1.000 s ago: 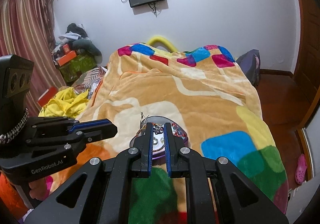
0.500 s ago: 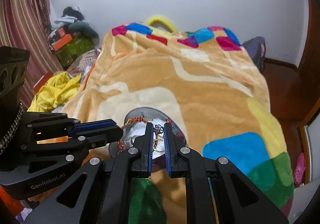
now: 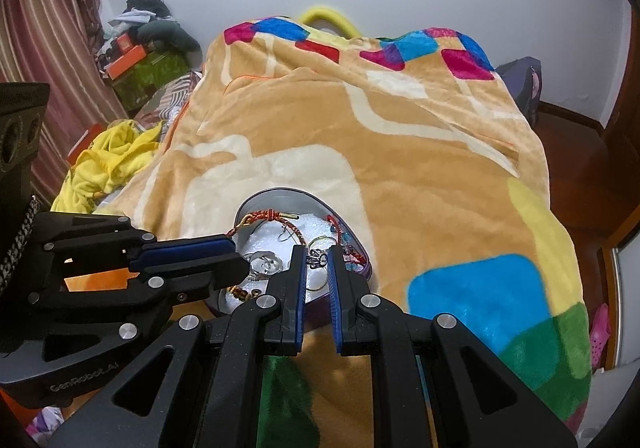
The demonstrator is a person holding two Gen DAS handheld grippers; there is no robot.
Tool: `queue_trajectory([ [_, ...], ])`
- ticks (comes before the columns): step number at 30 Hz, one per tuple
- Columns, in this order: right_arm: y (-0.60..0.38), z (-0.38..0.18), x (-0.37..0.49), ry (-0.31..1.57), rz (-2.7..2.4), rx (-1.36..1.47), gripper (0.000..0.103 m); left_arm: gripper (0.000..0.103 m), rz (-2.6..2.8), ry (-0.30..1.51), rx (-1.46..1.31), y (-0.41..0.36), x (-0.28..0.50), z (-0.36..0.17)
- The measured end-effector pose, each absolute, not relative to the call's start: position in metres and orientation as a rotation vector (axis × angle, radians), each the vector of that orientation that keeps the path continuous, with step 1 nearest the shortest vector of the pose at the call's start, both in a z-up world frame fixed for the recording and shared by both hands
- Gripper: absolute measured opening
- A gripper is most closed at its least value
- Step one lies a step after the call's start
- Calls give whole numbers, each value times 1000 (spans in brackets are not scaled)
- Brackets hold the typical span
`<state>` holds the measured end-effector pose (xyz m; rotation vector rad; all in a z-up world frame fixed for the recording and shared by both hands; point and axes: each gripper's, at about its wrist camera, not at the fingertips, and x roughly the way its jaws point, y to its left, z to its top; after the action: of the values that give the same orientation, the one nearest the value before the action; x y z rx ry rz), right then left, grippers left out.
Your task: Organize jewelry
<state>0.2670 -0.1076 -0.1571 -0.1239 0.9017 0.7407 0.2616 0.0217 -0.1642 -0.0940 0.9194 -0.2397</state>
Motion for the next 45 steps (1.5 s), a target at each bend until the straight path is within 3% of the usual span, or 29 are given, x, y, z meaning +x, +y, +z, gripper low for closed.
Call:
queue_trajectory([
  [3,-107,-155,266,910,740,-127,9,12,-234,905,-98,24,258,-158],
  [8,-110,-143,260,886,718,-134,15,32,-192,842,-87,28,242,-136],
  [14,-126,-102,234,766,688,-99,15,33,-137,724,-88,34,212,-95],
  [24,-170,1,136,386,664,2,15,38,-96,360,-59,26,119,-2],
  [32,-185,37,72,176,632,29,17,60,-88,175,-38,20,57,34],
  [33,-184,37,68,164,627,29,19,62,-87,159,-37,19,51,36],
  [37,-184,36,54,120,599,54,36,87,-70,113,-37,16,33,36],
  [41,-180,33,46,94,543,41,56,95,-52,99,-31,13,21,33],
  [42,-179,33,43,86,522,32,68,96,-47,98,-27,11,18,32],
  [45,-176,34,34,56,467,18,88,98,-31,95,-14,8,9,29],
])
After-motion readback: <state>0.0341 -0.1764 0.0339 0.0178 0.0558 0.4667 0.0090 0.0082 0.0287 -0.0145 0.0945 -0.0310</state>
